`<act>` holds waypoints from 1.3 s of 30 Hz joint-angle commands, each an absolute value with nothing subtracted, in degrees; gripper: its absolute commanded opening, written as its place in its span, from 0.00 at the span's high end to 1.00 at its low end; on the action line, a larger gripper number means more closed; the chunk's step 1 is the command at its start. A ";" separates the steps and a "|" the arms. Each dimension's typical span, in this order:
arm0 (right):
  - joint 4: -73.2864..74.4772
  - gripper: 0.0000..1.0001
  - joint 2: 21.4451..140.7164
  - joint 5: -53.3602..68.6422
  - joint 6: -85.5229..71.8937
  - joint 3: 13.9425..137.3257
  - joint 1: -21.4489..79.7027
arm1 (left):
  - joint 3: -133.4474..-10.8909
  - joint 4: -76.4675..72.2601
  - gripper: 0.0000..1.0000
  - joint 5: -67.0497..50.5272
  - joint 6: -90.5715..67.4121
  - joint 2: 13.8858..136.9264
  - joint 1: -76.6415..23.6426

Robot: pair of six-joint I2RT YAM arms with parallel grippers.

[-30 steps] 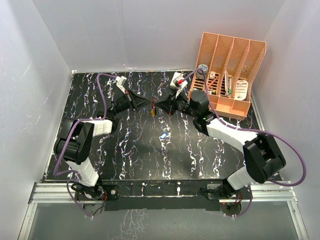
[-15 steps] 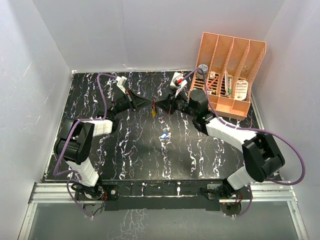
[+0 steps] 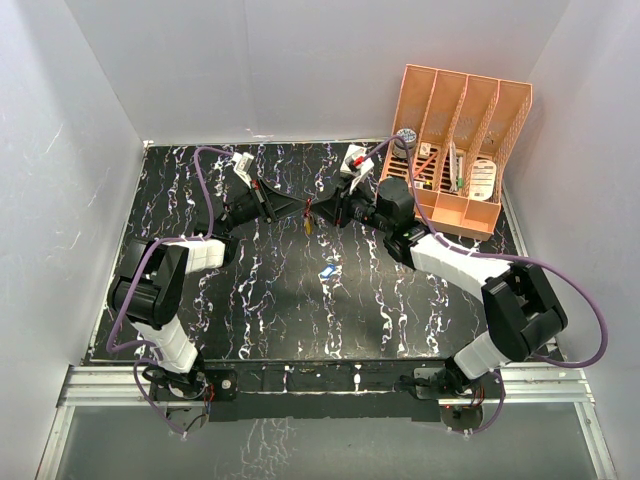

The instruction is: Put the keys on the keyring

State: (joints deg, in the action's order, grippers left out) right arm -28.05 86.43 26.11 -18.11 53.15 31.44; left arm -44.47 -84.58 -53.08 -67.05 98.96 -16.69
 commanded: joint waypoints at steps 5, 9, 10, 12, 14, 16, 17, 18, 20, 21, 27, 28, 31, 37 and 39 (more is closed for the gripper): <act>-29.14 0.78 85.47 23.66 -17.96 55.40 31.21 | -45.71 -102.30 1.00 -53.70 -66.45 95.98 -17.01; -28.73 0.74 83.89 22.14 -17.80 54.47 31.15 | -45.61 -102.30 1.00 -53.55 -66.36 95.98 -16.96; -28.54 0.74 83.32 21.53 -17.61 54.19 31.12 | -45.57 -102.33 1.00 -53.53 -66.34 95.96 -17.03; -27.76 0.71 81.92 20.01 -17.00 53.45 31.03 | -45.23 -102.31 1.00 -53.31 -66.04 95.76 -17.02; -26.54 0.68 80.16 17.13 -16.48 52.40 30.90 | -44.95 -102.32 1.00 -53.10 -65.77 95.64 -16.96; -26.30 0.64 78.34 14.90 -16.45 50.93 30.53 | -44.58 -102.31 1.00 -52.85 -65.52 95.77 -16.98; -25.71 0.63 77.59 13.90 -16.50 50.40 30.44 | -44.41 -102.33 1.00 -52.78 -65.42 95.81 -16.96; -24.81 0.63 77.04 13.05 -16.41 50.29 30.34 | -44.26 -102.31 1.00 -52.63 -65.22 95.90 -16.99; -22.25 0.61 76.34 11.45 -16.27 50.18 30.32 | -43.48 -102.31 1.00 -51.96 -65.02 95.83 -17.04; -20.44 0.61 76.34 10.70 -16.38 50.46 30.32 | -43.18 -102.30 1.00 -51.68 -64.84 95.76 -16.98; -4.11 0.61 80.03 4.89 -16.95 54.51 30.32 | -41.37 -102.37 1.00 -50.69 -64.29 95.16 -17.05; -2.39 0.61 80.59 4.95 -17.20 54.70 30.30 | -40.92 -102.35 1.00 -50.38 -64.17 94.85 -17.03; -0.06 0.63 81.25 7.05 -17.30 53.70 30.68 | -39.86 -102.31 1.00 -49.93 -63.74 94.11 -16.83; -1.49 0.72 81.46 11.21 -20.31 49.06 33.25 | -38.39 -102.31 1.00 -49.40 -63.96 92.87 -16.33; -1.85 0.72 82.17 10.77 -21.35 48.35 35.07 | -37.64 -102.32 1.00 -49.29 -64.07 92.50 -16.24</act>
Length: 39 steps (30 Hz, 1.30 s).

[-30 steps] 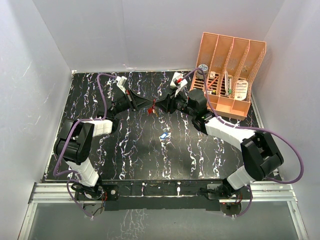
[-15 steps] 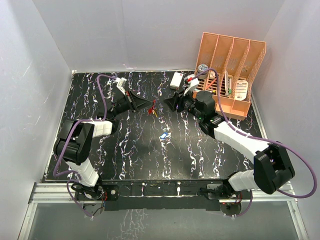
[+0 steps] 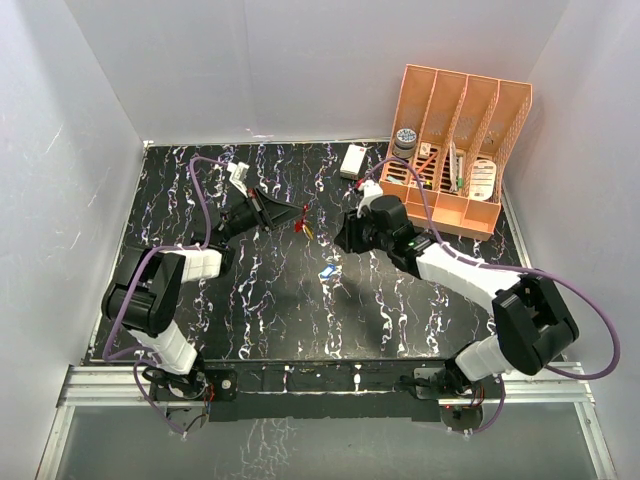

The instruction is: Put the keys on the keyring

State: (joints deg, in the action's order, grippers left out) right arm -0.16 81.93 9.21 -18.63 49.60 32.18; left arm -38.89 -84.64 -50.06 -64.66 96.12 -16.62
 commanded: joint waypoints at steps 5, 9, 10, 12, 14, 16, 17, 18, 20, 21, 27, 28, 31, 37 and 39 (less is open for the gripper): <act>-1.53 0.69 85.70 8.83 -23.54 47.94 39.50 | -36.38 -102.30 1.00 -49.20 -63.87 91.44 -15.92; -1.60 0.64 87.95 6.69 -26.26 47.76 41.76 | -35.94 -102.35 1.00 -49.44 -64.07 91.00 -15.57; -1.58 0.64 88.48 6.73 -26.94 47.83 41.90 | -35.90 -102.31 1.00 -49.48 -64.07 90.97 -15.56; -1.42 0.63 89.45 6.43 -27.68 48.10 42.14 | -35.82 -102.32 1.00 -49.61 -64.05 90.89 -15.51; -0.95 0.63 90.11 6.00 -28.39 48.37 42.27 | -35.89 -102.30 1.00 -49.66 -64.12 90.88 -15.48; -0.59 0.63 90.65 5.61 -28.89 48.55 42.28 | -35.90 -102.30 1.00 -49.75 -64.14 90.81 -15.43; -0.30 0.63 90.88 5.36 -29.06 48.66 42.31 | -35.86 -102.30 1.00 -49.75 -64.16 90.80 -15.30; -0.11 0.63 91.24 5.23 -29.16 48.84 42.26 | -35.78 -102.30 1.00 -49.75 -64.10 90.86 -15.26; 0.00 0.64 92.01 5.50 -29.18 49.10 42.33 | -35.81 -102.33 1.00 -49.81 -64.02 90.87 -15.23; 0.08 0.64 92.39 5.50 -29.18 49.19 42.35 | -35.85 -102.31 1.00 -49.84 -64.13 90.89 -15.13; 0.00 0.67 94.06 5.41 -29.52 49.17 42.34 | -35.73 -102.31 1.00 -49.92 -64.13 90.80 -14.97; -0.11 0.67 94.06 5.37 -29.61 49.15 42.29 | -35.73 -102.30 1.00 -49.92 -64.12 90.75 -14.87; -0.35 0.68 94.18 5.05 -29.70 49.08 42.29 | -35.62 -102.30 1.00 -49.92 -64.12 90.71 -14.85; -0.57 0.71 95.11 4.99 -29.75 49.29 42.30 | -35.46 -102.37 1.00 -49.92 -64.07 90.70 -14.85; -0.82 0.72 95.43 4.92 -29.88 49.31 42.34 | -35.37 -102.31 1.00 -49.92 -64.07 90.69 -14.79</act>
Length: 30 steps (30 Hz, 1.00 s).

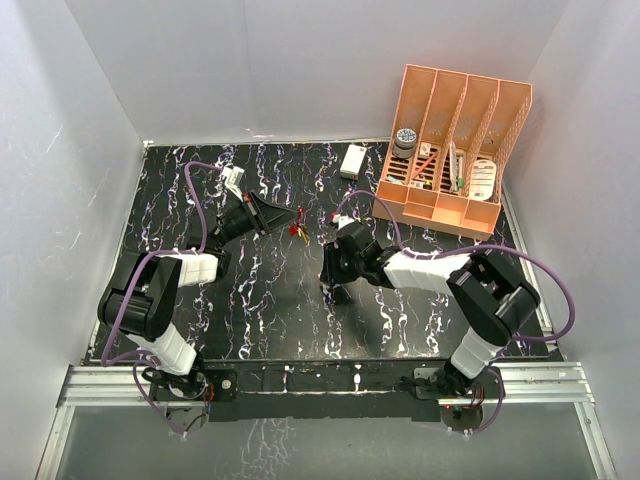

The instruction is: Put the keys on the keyring

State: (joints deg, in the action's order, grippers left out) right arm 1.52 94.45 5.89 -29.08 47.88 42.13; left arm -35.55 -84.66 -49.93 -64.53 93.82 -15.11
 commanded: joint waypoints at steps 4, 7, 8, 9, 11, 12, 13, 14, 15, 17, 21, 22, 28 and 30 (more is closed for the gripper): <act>-1.14 0.72 95.79 4.69 -29.95 49.35 42.35 | -35.33 -102.31 1.00 -50.01 -64.07 90.53 -14.66; -1.27 0.72 96.13 4.68 -29.96 49.52 42.31 | -35.27 -102.30 1.00 -50.01 -64.01 90.59 -14.67; -1.36 0.72 96.22 4.66 -29.93 49.56 42.29 | -35.23 -102.30 1.00 -50.01 -63.92 90.58 -14.61; -1.48 0.72 96.41 4.66 -29.97 49.53 42.22 | -35.18 -102.36 1.00 -50.01 -63.91 90.61 -14.54; -1.58 0.73 96.65 4.73 -29.90 49.70 42.31 | -35.21 -102.31 1.00 -50.03 -63.97 90.67 -14.53; -1.58 0.73 96.84 4.82 -29.90 49.77 42.30 | -35.17 -102.32 1.00 -50.01 -63.97 90.69 -14.56; -1.66 0.74 96.97 4.75 -29.88 49.95 42.36 | -35.17 -102.35 1.00 -50.01 -63.92 90.65 -14.52; -1.65 0.74 97.15 4.82 -29.88 49.99 42.33 | -35.18 -102.31 1.00 -50.01 -63.91 90.66 -14.50; -1.73 0.75 97.27 4.85 -29.88 50.10 42.30 | -35.18 -102.32 1.00 -50.01 -63.98 90.65 -14.50; -1.76 0.76 97.58 4.89 -29.97 50.22 42.29 | -35.20 -102.31 1.00 -50.01 -63.97 90.64 -14.50; -1.76 0.79 97.90 4.80 -30.01 50.51 42.27 | -35.16 -102.36 1.00 -50.01 -63.91 90.71 -14.41; -1.69 0.80 97.91 4.70 -30.05 50.47 42.32 | -35.16 -102.32 1.00 -50.01 -63.92 90.76 -14.41; -1.43 0.91 97.91 3.93 -30.15 50.77 42.34 | -35.12 -102.38 1.00 -50.01 -63.98 90.70 -14.41; -1.40 0.95 97.64 3.61 -30.15 50.72 42.32 | -35.14 -102.31 1.00 -50.01 -63.90 90.74 -14.41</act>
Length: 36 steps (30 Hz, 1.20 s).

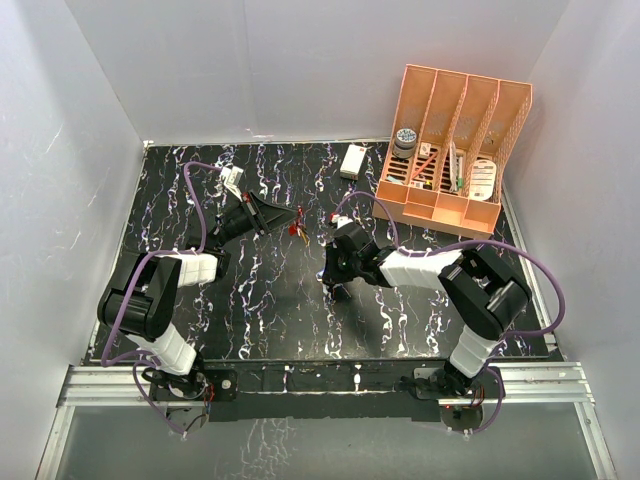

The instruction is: Put the keys on the keyring

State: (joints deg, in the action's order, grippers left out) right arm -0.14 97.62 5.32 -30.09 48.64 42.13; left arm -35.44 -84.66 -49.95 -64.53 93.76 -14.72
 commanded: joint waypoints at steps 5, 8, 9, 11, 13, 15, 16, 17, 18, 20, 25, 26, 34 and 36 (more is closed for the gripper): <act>-3.05 1.00 95.22 1.53 -29.51 49.56 42.29 | -35.09 -102.37 1.00 -50.05 -63.95 90.64 -14.39; -5.73 1.00 91.41 0.22 -28.98 47.63 42.28 | -35.08 -102.38 1.00 -50.05 -63.98 90.62 -14.41; -6.24 1.00 90.19 -0.38 -28.74 47.17 42.27 | -35.15 -102.39 1.00 -50.06 -63.98 90.67 -14.41; -7.10 1.00 87.87 -1.61 -28.09 46.48 42.30 | -35.08 -102.38 1.00 -50.02 -63.99 90.66 -14.41; -7.33 1.00 85.75 -2.82 -27.17 46.24 42.32 | -35.18 -102.41 1.00 -50.01 -64.06 90.62 -14.39; -7.31 1.00 84.08 -3.86 -25.94 46.46 42.22 | -35.24 -102.43 1.00 -50.01 -64.15 90.68 -14.37; -7.33 1.00 83.44 -4.25 -25.28 46.68 42.27 | -35.27 -102.32 1.00 -50.01 -64.24 90.56 -14.36; -7.45 1.00 82.88 -4.61 -24.69 46.91 42.21 | -35.34 -102.32 1.00 -50.01 -64.25 90.50 -14.41; -7.59 1.00 82.38 -4.96 -23.91 47.12 42.26 | -35.51 -102.38 1.00 -50.08 -64.26 90.40 -14.41; -8.17 1.00 81.74 -5.52 -22.20 47.59 42.26 | -35.67 -102.38 1.00 -50.19 -64.33 90.27 -14.36; -8.34 1.00 81.30 -5.84 -19.16 50.34 42.27 | -36.30 -102.33 1.00 -50.74 -64.25 89.66 -14.41; -8.41 1.00 81.16 -5.81 -18.73 50.84 42.28 | -36.37 -102.31 1.00 -50.86 -64.22 89.51 -14.41; -8.69 1.00 80.41 -6.00 -15.82 55.10 42.22 | -37.05 -102.31 1.00 -51.80 -64.41 89.20 -14.55; -8.55 1.00 80.50 -6.04 -15.11 56.25 42.15 | -37.14 -102.35 1.00 -51.90 -64.52 89.12 -14.61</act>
